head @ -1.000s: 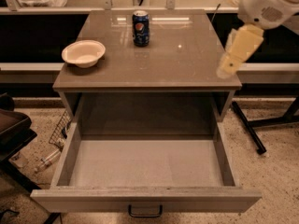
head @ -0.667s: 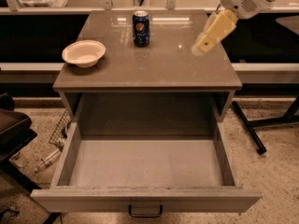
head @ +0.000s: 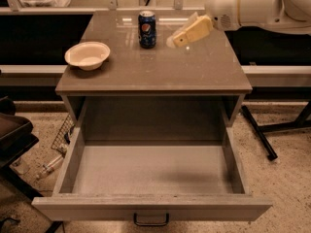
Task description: Place pepsi can into top drawer
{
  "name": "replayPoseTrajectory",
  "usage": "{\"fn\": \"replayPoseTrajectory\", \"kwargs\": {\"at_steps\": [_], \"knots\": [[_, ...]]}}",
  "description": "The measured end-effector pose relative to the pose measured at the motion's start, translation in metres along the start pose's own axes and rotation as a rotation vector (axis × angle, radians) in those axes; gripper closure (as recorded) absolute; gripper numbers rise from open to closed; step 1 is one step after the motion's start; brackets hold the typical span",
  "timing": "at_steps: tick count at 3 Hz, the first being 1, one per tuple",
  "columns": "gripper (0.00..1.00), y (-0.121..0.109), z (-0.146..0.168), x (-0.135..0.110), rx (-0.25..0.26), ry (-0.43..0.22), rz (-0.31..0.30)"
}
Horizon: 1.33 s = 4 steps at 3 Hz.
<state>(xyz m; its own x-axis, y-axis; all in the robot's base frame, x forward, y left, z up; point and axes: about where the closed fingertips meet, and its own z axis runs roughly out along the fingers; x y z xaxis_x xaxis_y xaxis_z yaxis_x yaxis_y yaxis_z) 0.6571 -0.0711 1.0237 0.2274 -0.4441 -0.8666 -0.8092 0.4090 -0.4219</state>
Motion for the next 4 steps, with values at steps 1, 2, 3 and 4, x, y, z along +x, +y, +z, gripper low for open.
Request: {"fn": "replayPoseTrajectory", "kwargs": {"at_steps": [1,2,3,4], "knots": [[0.00,0.001,-0.001,0.002,-0.004,0.005,0.002],[0.00,-0.020,0.048,0.023,0.015,0.003,0.122],[0.00,-0.065,0.137,0.064,0.075,0.000,0.320],[0.00,-0.095,0.180,0.092,0.145,-0.030,0.429]]}}
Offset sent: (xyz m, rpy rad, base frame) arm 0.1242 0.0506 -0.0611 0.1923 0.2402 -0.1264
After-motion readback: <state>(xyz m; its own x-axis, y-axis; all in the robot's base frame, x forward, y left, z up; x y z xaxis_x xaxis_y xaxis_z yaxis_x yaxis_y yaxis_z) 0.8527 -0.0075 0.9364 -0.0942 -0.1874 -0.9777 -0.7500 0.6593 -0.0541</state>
